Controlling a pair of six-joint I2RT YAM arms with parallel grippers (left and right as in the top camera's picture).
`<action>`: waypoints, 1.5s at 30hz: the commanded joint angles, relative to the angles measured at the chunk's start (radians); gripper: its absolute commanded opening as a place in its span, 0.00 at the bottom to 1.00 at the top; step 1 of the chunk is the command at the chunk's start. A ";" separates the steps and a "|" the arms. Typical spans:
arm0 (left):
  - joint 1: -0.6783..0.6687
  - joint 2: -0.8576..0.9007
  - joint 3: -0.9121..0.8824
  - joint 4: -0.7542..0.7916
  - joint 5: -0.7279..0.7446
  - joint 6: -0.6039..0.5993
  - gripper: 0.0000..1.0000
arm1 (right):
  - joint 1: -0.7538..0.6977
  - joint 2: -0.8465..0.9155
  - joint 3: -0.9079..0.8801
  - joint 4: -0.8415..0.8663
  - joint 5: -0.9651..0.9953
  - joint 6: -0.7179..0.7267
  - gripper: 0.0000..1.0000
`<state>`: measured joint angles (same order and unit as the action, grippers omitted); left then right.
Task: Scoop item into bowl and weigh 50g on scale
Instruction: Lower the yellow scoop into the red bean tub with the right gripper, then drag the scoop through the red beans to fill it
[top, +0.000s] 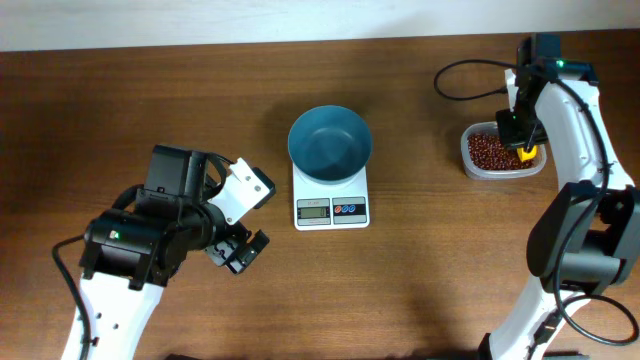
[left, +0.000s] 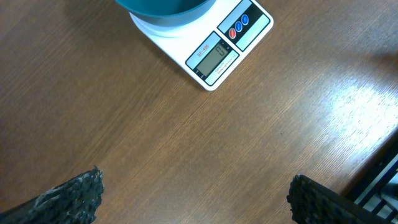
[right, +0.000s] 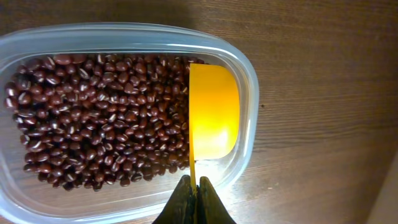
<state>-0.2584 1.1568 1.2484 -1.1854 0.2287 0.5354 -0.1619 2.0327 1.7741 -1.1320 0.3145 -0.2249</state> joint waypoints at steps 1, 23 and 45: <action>0.006 0.007 0.018 0.002 0.000 0.019 0.99 | 0.019 0.003 -0.010 0.000 0.071 -0.011 0.04; 0.006 0.007 0.018 0.002 0.000 0.019 0.99 | 0.037 0.056 -0.018 -0.030 -0.052 0.025 0.04; 0.006 0.007 0.018 0.002 0.000 0.019 0.99 | 0.017 0.055 -0.072 0.010 -0.281 0.182 0.04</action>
<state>-0.2584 1.1568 1.2484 -1.1854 0.2283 0.5354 -0.1314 2.0663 1.7206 -1.1160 0.1585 -0.0681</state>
